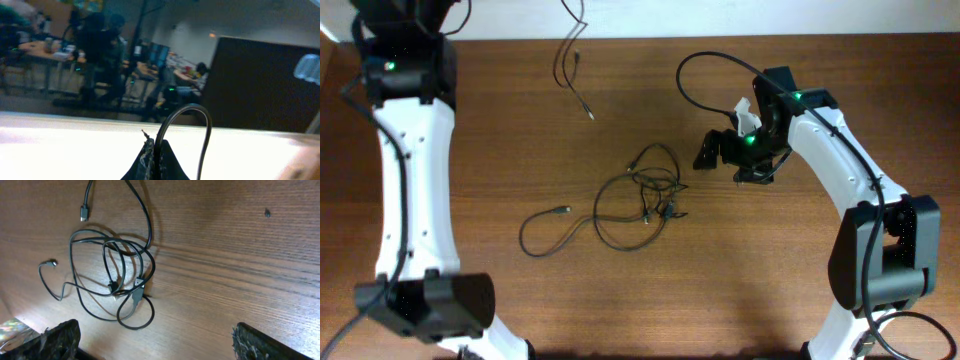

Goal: Untangle cables

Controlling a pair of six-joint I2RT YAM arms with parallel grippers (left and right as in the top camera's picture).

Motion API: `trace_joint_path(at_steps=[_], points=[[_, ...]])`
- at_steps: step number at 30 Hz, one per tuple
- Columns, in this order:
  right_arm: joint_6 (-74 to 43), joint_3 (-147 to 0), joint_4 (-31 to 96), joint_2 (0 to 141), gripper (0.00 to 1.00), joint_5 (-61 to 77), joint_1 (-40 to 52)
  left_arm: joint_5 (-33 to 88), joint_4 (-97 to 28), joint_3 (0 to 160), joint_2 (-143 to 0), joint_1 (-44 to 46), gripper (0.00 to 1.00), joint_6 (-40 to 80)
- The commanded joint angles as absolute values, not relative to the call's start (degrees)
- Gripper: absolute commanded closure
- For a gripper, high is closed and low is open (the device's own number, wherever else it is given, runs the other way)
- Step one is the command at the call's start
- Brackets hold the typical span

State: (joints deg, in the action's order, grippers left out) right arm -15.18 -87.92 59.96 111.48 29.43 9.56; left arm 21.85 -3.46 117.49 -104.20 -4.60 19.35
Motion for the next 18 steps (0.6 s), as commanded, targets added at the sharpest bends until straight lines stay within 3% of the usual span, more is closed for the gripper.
trace_joint_path(at_steps=[1, 8, 18], points=[[-14.81, -88.31, 60.60, 109.80, 0.02, 28.82, 9.37, 14.57, -3.03, 117.54, -109.25, -4.75, 1.00, 19.70], [-14.81, -88.31, 60.77, 109.80, 0.02, 28.60, 9.37, 13.67, -2.13, 117.54, -116.33, -6.70, 0.98, 19.42], [-14.81, -88.31, 61.19, 109.80, 0.02, 28.60, 9.37, 13.63, -2.39, 117.51, -124.11, -15.46, 0.99, 8.82]])
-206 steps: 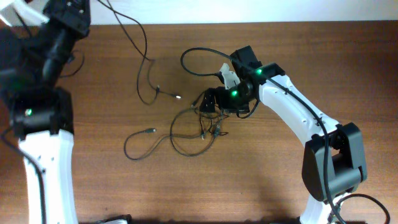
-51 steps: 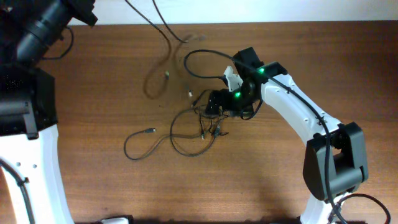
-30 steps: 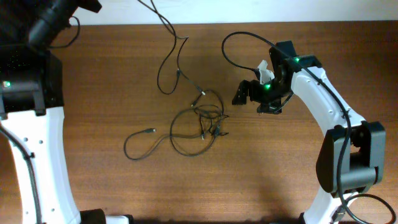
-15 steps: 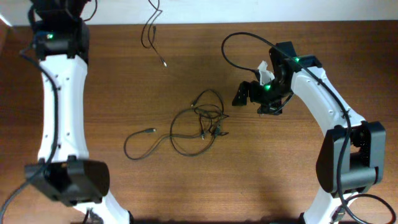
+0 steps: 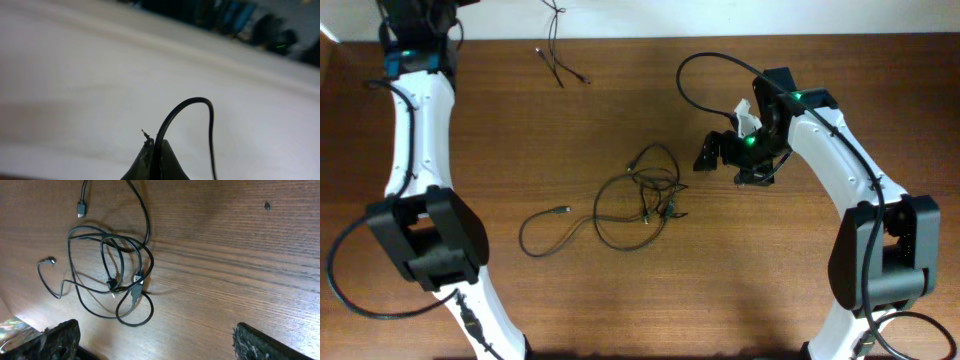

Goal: Untangle cables

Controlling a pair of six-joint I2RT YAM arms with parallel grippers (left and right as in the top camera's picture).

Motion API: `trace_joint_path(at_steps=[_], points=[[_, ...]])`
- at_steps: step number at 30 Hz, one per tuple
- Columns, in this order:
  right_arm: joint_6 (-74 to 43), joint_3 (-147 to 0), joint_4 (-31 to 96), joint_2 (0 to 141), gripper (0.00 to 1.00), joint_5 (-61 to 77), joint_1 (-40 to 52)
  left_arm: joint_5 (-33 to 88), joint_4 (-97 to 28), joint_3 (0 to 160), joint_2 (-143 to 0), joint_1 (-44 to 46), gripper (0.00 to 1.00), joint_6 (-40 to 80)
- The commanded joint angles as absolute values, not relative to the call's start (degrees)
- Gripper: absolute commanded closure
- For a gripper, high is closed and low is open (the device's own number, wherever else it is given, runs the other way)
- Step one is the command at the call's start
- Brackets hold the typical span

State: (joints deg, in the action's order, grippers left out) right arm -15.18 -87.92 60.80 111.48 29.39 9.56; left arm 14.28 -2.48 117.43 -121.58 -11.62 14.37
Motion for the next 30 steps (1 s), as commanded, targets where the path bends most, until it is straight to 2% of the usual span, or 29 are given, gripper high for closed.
trace_joint_path(at_steps=[1, 6, 10, 12, 13, 14, 15, 16, 25, 30], points=[[-14.81, -88.31, 61.45, 109.80, 0.02, 28.60, 9.37, 13.39, -2.33, 117.51, -124.84, -16.88, 0.98, 6.72], [-14.85, -88.31, 62.67, 109.80, 0.02, 28.60, 9.37, 7.81, -1.65, 117.49, -127.76, -21.82, 0.96, -2.85], [-15.05, -88.31, 63.48, 109.80, 0.02, 28.62, 9.37, 2.63, -0.45, 117.49, -130.96, -25.36, 0.83, -13.15], [-15.49, -88.31, 63.68, 109.80, 0.02, 28.62, 9.37, -1.87, -0.27, 117.49, -132.18, -26.81, 0.80, -14.17], [-15.55, -88.31, 63.75, 109.80, 0.02, 28.67, 9.37, -4.19, 0.10, 117.49, -132.81, -27.70, 0.75, -14.26], [-15.70, -88.31, 63.90, 109.80, 0.02, 28.64, 9.39, -5.54, 0.40, 117.49, -133.38, -28.67, 0.55, -14.26], [-15.70, -88.31, 63.96, 109.80, 0.02, 28.64, 9.41, -5.89, 0.36, 117.47, -133.99, -29.69, 0.13, -14.28], [-15.70, -88.31, 64.05, 109.80, 0.02, 28.64, 9.45, -5.85, -0.21, 117.49, -134.15, -30.94, 0.01, -14.26], [-15.66, -88.31, 64.14, 109.80, 0.01, 28.64, 9.47, -5.06, -10.55, 117.47, -134.15, -37.30, 0.01, -14.22], [-15.64, -88.31, 64.12, 109.80, 0.01, 28.62, 9.47, 10.31, -12.78, 117.47, -134.15, -37.26, 0.03, -14.22]])
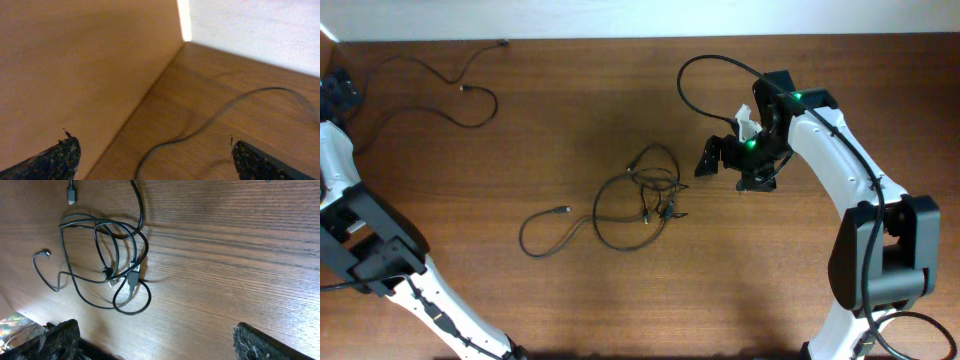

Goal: Untangle cables

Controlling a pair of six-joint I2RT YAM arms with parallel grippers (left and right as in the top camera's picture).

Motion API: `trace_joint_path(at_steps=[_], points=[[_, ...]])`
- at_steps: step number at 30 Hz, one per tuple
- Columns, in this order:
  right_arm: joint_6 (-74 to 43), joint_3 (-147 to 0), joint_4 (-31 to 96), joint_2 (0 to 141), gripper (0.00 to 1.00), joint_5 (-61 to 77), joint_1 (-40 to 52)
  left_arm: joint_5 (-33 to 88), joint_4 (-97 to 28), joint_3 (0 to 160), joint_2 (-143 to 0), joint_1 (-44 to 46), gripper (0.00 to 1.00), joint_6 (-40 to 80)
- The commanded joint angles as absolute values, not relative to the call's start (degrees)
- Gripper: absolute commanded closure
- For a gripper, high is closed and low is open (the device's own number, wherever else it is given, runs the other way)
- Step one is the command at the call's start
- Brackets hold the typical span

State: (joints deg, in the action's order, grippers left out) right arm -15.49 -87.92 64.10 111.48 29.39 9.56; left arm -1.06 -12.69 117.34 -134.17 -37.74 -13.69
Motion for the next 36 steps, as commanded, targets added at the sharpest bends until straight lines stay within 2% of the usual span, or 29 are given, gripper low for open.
trace_joint_path(at_steps=[1, 8, 13, 21, 25, 36], points=[[-15.64, -88.31, 64.12, 109.80, 0.01, 28.62, 9.50, 12.34, -12.99, 117.47, -134.15, -37.10, 0.01, -14.20], [-15.64, -88.31, 63.29, 109.80, 0.01, 28.18, 10.79, 9.17, -19.88, 117.47, -134.15, -35.03, 0.01, -11.84], [-15.64, -88.31, 63.05, 109.80, 0.01, 27.55, 11.92, -7.03, -29.61, 117.47, -134.15, -35.62, 0.01, 3.81], [-15.22, -88.31, 61.54, 109.80, 0.01, 27.55, 12.49, -4.89, -44.53, 117.25, -135.04, -38.15, 0.01, 25.08], [-15.22, -88.31, 61.54, 109.80, 0.01, 27.55, 12.49, 3.84, -43.55, 117.25, -136.92, -38.13, 0.01, 28.91], [-15.25, -88.31, 62.17, 109.80, 0.01, 27.55, 12.49, 4.75, -33.17, 117.25, -142.41, -38.15, 0.01, 37.98]])
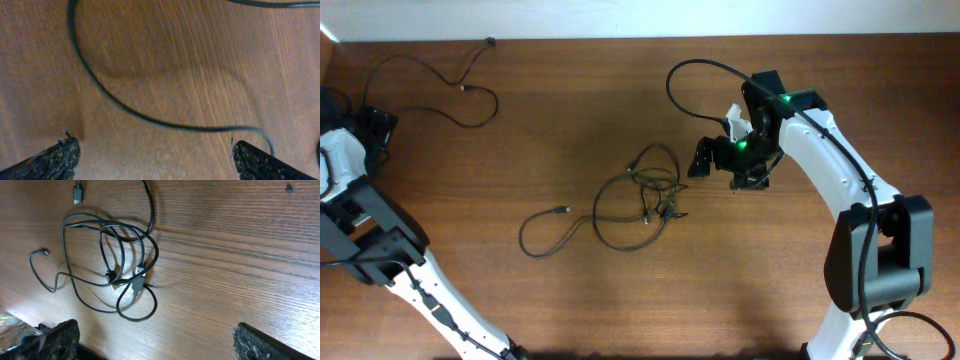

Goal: Untangle cables

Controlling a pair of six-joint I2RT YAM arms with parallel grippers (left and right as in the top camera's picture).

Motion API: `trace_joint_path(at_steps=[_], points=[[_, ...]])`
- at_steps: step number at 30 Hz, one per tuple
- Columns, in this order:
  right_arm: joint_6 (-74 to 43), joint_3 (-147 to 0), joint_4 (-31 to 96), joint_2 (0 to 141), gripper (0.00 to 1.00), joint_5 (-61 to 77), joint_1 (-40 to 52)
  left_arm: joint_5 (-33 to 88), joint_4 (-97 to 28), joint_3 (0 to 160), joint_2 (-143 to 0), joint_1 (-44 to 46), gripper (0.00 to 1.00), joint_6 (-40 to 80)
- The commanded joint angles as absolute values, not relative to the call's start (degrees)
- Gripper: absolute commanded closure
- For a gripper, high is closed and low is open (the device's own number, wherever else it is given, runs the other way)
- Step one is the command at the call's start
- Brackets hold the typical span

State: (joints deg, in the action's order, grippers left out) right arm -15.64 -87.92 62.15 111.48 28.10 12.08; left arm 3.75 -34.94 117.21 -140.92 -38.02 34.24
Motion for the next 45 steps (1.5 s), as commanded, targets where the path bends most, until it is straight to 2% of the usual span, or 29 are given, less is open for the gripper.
trace_joint_path(at_steps=[1, 9, 21, 24, 26, 30, 32, 33, 36, 40, 41, 42, 43, 44, 45], points=[[-15.22, -88.31, 62.22, 109.82, 0.02, 27.55, 12.49, 4.69, -31.62, 117.25, -142.85, -38.15, 0.01, 37.95], [-15.25, -88.31, 63.16, 109.82, 0.01, 27.55, 12.49, 4.69, -24.05, 117.25, -143.68, -38.22, 0.01, 37.91], [-15.25, -88.31, 63.22, 109.82, 0.01, 27.55, 12.49, 5.17, -23.97, 117.25, -147.28, -38.20, 0.04, 37.98], [-15.25, -88.31, 63.20, 109.82, 0.01, 27.53, 12.49, 5.15, -22.96, 117.25, -147.55, -38.20, 0.16, 37.93], [-15.25, -88.31, 63.20, 109.82, 0.01, 27.53, 12.49, 5.19, -20.51, 117.27, -147.55, -38.20, 0.43, 37.91], [-15.25, -88.31, 63.20, 109.82, 0.01, 27.29, 12.49, 5.23, -16.25, 117.27, -147.55, -38.20, 0.81, 35.48], [-15.25, -88.31, 63.20, 109.82, 0.01, 27.29, 12.49, 5.28, -13.54, 117.27, -147.55, -38.17, 0.97, 30.72], [-15.25, -88.31, 63.20, 109.82, 0.01, 27.31, 12.49, 5.45, -12.16, 117.27, -147.55, -38.15, 1.00, 28.36], [-15.25, -88.31, 63.26, 109.82, 0.01, 27.31, 12.49, 8.95, -7.07, 117.78, -147.55, -38.26, 1.00, 22.02], [-15.27, -88.31, 63.22, 109.82, 0.01, 27.31, 12.49, 14.37, -5.30, 121.38, -147.55, -38.50, 1.00, 21.52], [-15.27, -88.31, 63.20, 109.82, 0.01, 27.31, 12.49, 15.38, -5.72, 122.10, -147.55, -38.50, 0.97, 21.54], [-15.27, -88.31, 63.16, 109.82, 0.01, 27.31, 12.49, 15.92, -6.79, 122.89, -147.55, -38.44, 0.73, 21.61], [-15.27, -88.31, 62.96, 109.82, 0.01, 27.31, 12.49, 15.88, -8.75, 123.39, -147.55, -38.35, 0.35, 21.61], [-15.27, -88.31, 62.76, 109.82, 0.01, 27.31, 12.49, 15.88, -10.66, 123.66, -147.55, -38.35, 0.27, 21.56], [-15.25, -88.31, 62.65, 109.82, 0.01, 27.31, 12.49, 15.64, -12.56, 123.68, -147.55, -38.37, 0.29, 21.52]])
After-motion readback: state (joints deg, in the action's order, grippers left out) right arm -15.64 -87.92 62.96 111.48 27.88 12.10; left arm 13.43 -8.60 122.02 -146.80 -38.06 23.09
